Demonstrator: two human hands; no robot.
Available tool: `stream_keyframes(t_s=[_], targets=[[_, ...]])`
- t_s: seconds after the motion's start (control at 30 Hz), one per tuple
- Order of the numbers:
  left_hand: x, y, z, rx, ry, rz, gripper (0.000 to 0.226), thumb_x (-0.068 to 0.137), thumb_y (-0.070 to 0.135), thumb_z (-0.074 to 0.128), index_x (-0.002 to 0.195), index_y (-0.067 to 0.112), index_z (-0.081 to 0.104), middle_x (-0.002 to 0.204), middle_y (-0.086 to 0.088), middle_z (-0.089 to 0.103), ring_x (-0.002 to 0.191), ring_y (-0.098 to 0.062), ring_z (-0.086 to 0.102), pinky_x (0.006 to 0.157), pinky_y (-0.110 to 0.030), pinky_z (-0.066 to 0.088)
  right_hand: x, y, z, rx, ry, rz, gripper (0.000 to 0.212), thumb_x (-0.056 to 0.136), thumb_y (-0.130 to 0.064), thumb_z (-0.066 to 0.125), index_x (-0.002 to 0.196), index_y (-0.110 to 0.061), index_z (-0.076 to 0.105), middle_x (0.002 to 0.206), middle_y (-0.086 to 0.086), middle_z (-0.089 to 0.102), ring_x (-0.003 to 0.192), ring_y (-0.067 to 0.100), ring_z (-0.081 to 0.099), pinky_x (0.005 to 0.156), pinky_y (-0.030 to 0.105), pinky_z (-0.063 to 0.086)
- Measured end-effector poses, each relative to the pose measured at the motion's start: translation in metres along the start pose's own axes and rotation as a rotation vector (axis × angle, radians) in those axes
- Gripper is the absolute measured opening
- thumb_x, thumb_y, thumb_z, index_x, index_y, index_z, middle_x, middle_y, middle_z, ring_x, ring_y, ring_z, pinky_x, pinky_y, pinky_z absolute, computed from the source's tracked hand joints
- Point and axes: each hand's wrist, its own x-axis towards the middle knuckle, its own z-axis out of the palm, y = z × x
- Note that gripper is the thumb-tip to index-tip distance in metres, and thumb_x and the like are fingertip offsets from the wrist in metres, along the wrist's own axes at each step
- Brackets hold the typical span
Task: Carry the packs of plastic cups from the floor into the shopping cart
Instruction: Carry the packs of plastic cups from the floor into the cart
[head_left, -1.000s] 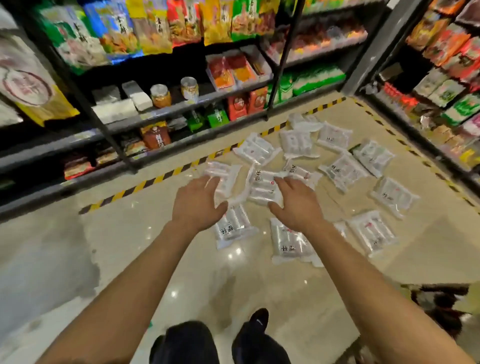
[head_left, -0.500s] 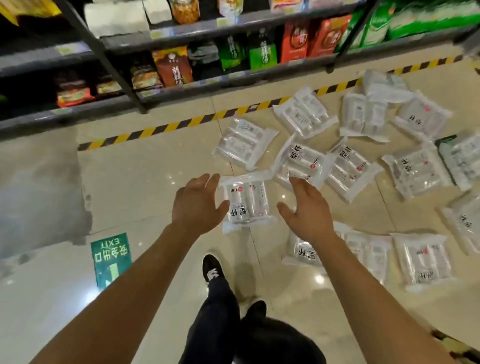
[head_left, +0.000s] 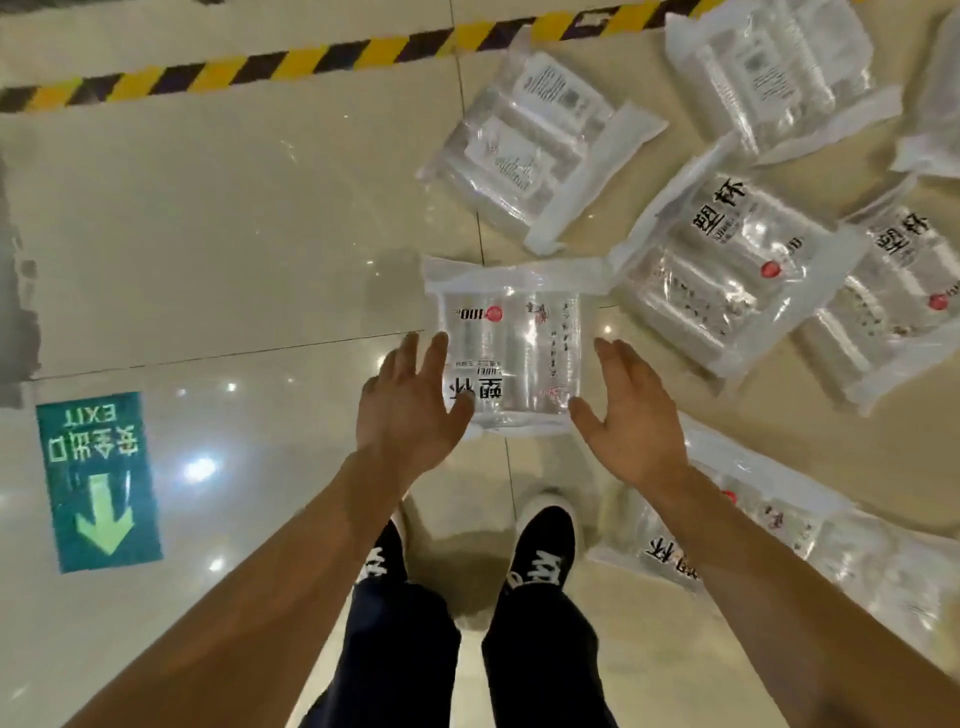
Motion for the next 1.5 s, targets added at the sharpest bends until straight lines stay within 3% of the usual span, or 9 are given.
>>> stream_keyframes(t_s=[0.27,0.47,0.6,0.77,0.87,1.03,1.17,1.27,1.5], targets=[[0.093,-0.049,0.118,-0.157,-0.016,-0.161,0.081,0.094,0.057,0.042,0.155,0.027,-0.001,0.159,-0.02,0.016,0.137,-0.041,0.036,0.101,-0.052,0.041,0.097,0.069,0.103,0.258,-0.046,0.205,0.085,0.093,-0.05,0.053,0.155,-0.027,-0.001,0.161,0.012,0.013,0.145,0.032,0.022,0.114,0.049,0.028],[0.116,-0.046,0.132,-0.376,-0.075,-0.13,0.084,0.096,0.054,0.044,0.155,0.027,-0.009,0.155,-0.02,0.025,0.127,-0.04,0.048,0.097,-0.046,0.043,0.115,0.067,0.133,0.516,-0.012,0.235,0.087,0.094,-0.034,0.059,0.155,-0.027,-0.003,0.16,0.007,0.019,0.144,0.024,0.025,0.109,0.028,0.025],[0.094,-0.037,0.095,-0.41,-0.026,-0.128,0.082,0.097,0.051,0.044,0.155,0.027,-0.008,0.154,-0.018,0.026,0.124,-0.039,0.051,0.094,-0.045,0.045,0.094,0.047,0.1,0.533,0.018,0.21,0.089,0.092,-0.035,0.062,0.154,-0.03,-0.001,0.159,0.003,0.022,0.143,0.021,0.027,0.114,0.035,0.028],[0.044,-0.02,-0.018,-0.383,0.094,-0.062,0.081,0.096,0.051,0.044,0.155,0.025,-0.005,0.152,-0.02,0.028,0.125,-0.04,0.049,0.093,-0.047,0.045,0.061,-0.009,-0.004,0.526,0.09,0.131,0.086,0.094,-0.036,0.06,0.155,-0.025,0.002,0.162,-0.005,0.011,0.147,0.012,0.012,0.117,0.029,0.016],[0.006,-0.003,-0.116,-0.39,0.201,-0.037,0.077,0.097,0.052,0.043,0.156,0.024,0.002,0.148,-0.018,0.034,0.122,-0.039,0.052,0.089,-0.045,0.047,0.034,-0.061,-0.097,0.587,0.148,0.112,0.081,0.094,-0.041,0.059,0.155,-0.031,0.006,0.162,-0.009,0.013,0.147,0.013,0.017,0.118,0.034,0.02],[-0.077,0.028,-0.303,-0.356,0.383,-0.001,0.076,0.09,0.063,0.03,0.155,0.027,0.011,0.141,-0.013,0.046,0.115,-0.033,0.056,0.086,-0.043,0.048,-0.031,-0.161,-0.273,0.575,0.24,0.046,0.077,0.094,-0.047,0.055,0.155,-0.031,0.01,0.159,-0.005,0.023,0.145,0.017,0.024,0.108,0.027,0.022],[-0.155,0.048,-0.452,-0.339,0.524,-0.032,0.072,0.093,0.064,0.03,0.154,0.03,0.014,0.146,-0.007,0.043,0.128,-0.028,0.046,0.101,-0.045,0.04,-0.098,-0.246,-0.413,0.545,0.314,-0.048,0.075,0.095,-0.05,0.052,0.155,-0.027,0.014,0.157,-0.003,0.03,0.143,0.017,0.03,0.109,0.029,0.025],[-0.222,0.053,-0.548,-0.438,0.581,-0.03,0.071,0.094,0.058,0.04,0.154,0.033,0.013,0.151,-0.007,0.035,0.133,-0.027,0.04,0.103,-0.042,0.038,-0.149,-0.315,-0.5,0.513,0.366,-0.162,0.074,0.095,-0.049,0.051,0.155,-0.024,0.016,0.154,0.0,0.035,0.141,0.02,0.034,0.111,0.036,0.029],[-0.363,0.003,-0.694,-0.487,0.74,-0.101,0.075,0.094,0.053,0.048,0.155,0.033,0.01,0.144,-0.011,0.039,0.127,-0.03,0.045,0.097,-0.041,0.039,-0.245,-0.467,-0.603,0.408,0.381,-0.411,0.077,0.092,-0.059,0.048,0.154,-0.025,0.017,0.146,0.001,0.046,0.13,0.024,0.047,0.098,0.035,0.039]])
